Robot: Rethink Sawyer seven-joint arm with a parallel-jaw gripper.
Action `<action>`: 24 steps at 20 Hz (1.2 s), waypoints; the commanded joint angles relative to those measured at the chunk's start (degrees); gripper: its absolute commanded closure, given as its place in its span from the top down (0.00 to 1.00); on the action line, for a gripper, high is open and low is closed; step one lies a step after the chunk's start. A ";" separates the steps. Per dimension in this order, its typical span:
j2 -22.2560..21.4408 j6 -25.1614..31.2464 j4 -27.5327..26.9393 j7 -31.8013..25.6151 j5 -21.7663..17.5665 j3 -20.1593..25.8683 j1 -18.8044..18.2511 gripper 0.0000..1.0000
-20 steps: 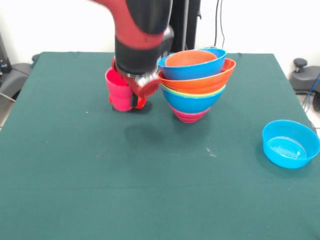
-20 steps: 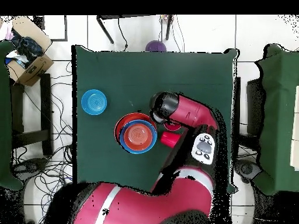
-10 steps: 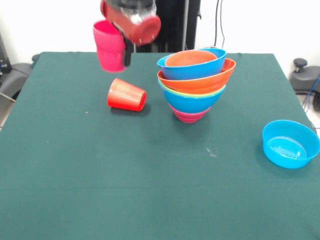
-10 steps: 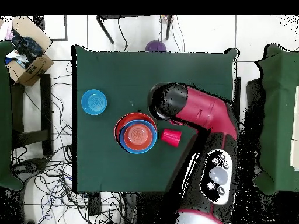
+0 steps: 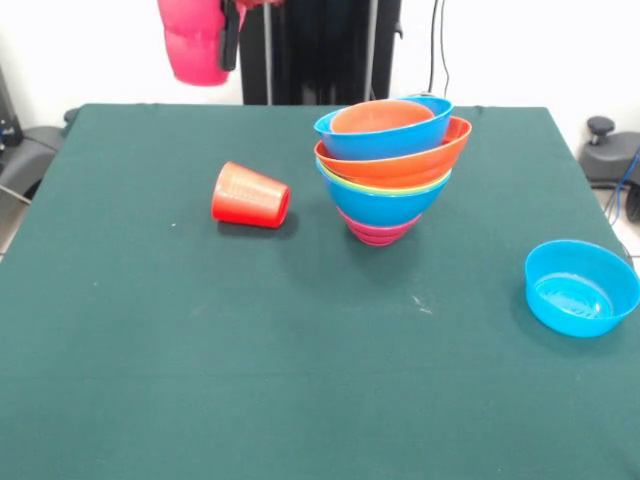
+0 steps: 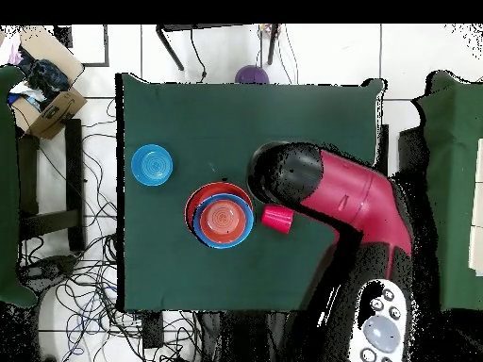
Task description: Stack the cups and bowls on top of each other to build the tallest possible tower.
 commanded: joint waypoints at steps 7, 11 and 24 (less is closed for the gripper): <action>-3.05 -1.87 13.43 -7.20 -4.25 10.10 1.15 0.00; -3.69 -4.80 16.03 -4.90 -3.82 11.12 2.73 0.00; -3.43 -12.04 20.69 -0.82 -2.86 13.21 4.66 0.00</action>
